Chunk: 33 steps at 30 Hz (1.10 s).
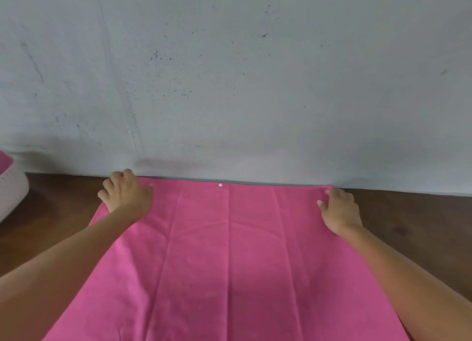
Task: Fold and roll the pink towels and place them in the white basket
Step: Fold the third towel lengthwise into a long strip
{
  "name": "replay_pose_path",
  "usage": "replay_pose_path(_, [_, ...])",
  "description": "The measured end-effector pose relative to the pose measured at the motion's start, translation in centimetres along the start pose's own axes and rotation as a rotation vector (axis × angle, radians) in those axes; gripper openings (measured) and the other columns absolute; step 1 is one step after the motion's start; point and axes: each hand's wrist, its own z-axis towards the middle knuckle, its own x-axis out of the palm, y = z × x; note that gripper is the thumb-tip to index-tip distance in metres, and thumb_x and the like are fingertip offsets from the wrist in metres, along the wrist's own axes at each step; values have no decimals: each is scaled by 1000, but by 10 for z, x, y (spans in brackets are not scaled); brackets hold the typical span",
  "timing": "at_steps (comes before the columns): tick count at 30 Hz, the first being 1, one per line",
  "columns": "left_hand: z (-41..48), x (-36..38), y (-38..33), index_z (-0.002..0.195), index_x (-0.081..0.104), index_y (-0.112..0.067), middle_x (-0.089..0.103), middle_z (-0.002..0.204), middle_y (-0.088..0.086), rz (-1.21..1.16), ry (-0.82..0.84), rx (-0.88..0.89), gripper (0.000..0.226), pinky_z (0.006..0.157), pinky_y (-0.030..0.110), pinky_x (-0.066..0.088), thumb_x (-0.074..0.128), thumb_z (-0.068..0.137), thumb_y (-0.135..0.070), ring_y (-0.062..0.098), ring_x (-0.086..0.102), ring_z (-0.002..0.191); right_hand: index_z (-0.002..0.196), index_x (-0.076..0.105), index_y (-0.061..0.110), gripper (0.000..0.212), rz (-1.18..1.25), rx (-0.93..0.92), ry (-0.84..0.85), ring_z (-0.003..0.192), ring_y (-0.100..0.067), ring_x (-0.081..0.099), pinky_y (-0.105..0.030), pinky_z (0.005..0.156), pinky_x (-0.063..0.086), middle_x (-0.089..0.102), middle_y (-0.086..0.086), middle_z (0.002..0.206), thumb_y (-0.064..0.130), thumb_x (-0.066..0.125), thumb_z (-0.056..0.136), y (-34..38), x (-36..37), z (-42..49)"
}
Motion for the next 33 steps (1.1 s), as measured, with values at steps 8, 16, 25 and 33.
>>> replay_pose_path(8, [-160,14,-16,141,50,-16,44,148,5,-48,258,594,63,107,49,36,43,95,-58,28,40,136,160,17,10,70,-136,-85,143,154,-25,16,-43,124,14,16,-7,167,55,19,106,2,1,-106])
replay_pose_path(16, [-236,38,-5,162,10,-32,0,169,-7,101,343,1004,82,127,40,3,-3,92,-74,15,-3,156,161,7,10,79,-118,-5,157,156,-20,4,-40,126,8,4,-5,169,61,6,100,-20,0,-194])
replay_pose_path(25, [-233,36,-5,162,14,-30,5,170,-2,118,318,1011,76,127,41,3,9,98,-69,17,1,157,161,-5,15,93,-106,74,190,154,-11,-11,-34,126,-2,-11,3,168,67,-13,84,-63,-9,-304])
replay_pose_path(33, [-232,38,-3,162,18,-27,13,169,1,105,309,1037,75,126,44,9,14,98,-66,22,8,156,161,-9,24,93,-124,97,182,155,-12,-10,-31,122,0,-15,13,166,74,-22,83,-102,-17,-418])
